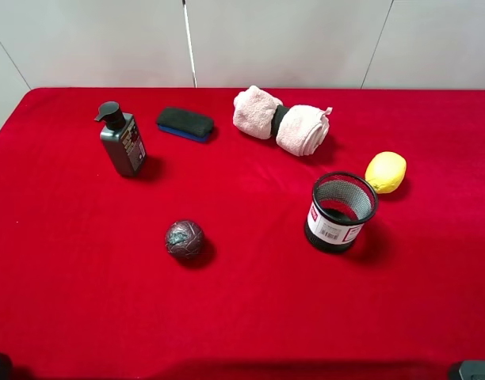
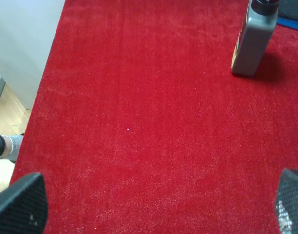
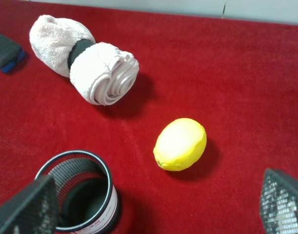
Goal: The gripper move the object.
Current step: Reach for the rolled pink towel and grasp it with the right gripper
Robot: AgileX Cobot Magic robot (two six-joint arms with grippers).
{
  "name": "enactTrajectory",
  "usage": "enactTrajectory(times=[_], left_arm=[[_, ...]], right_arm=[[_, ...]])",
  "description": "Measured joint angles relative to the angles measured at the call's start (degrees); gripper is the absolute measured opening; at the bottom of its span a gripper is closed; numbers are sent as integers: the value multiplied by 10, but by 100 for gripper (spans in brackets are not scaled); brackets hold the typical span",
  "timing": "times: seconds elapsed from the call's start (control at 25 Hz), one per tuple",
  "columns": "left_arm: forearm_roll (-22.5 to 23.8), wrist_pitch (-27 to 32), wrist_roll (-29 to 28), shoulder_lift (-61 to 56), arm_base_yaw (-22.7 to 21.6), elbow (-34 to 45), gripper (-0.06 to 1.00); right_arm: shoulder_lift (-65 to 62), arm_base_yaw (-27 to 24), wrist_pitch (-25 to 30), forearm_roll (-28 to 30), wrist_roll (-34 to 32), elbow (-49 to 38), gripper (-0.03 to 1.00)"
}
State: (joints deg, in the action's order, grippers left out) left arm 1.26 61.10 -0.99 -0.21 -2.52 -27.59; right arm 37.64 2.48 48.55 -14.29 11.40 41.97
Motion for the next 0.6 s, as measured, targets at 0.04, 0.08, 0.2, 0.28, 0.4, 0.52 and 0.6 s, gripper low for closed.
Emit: enactTrajectory(times=[0.04,0.08,0.2,0.28,0.4,0.52,0.6], left_arm=[[0,0,0,0,0,0,92],[0,0,0,0,0,0,92],[0,0,0,0,0,0,92],[0,0,0,0,0,0,92],[0,0,0,0,0,0,92],[0,0,0,0,0,0,92],[0,0,0,0,0,0,92]], right_arm=[[15,5,1,1,1,9,63],[28,11,1,3,1,19,63],[73,36,1,12,2,46,63],[103,56,0,23,3,65,63],[145,83,-2,41,4,96,63],[184,104,-4,51,4,128,63],[209,112,-4,53,5,145,63]])
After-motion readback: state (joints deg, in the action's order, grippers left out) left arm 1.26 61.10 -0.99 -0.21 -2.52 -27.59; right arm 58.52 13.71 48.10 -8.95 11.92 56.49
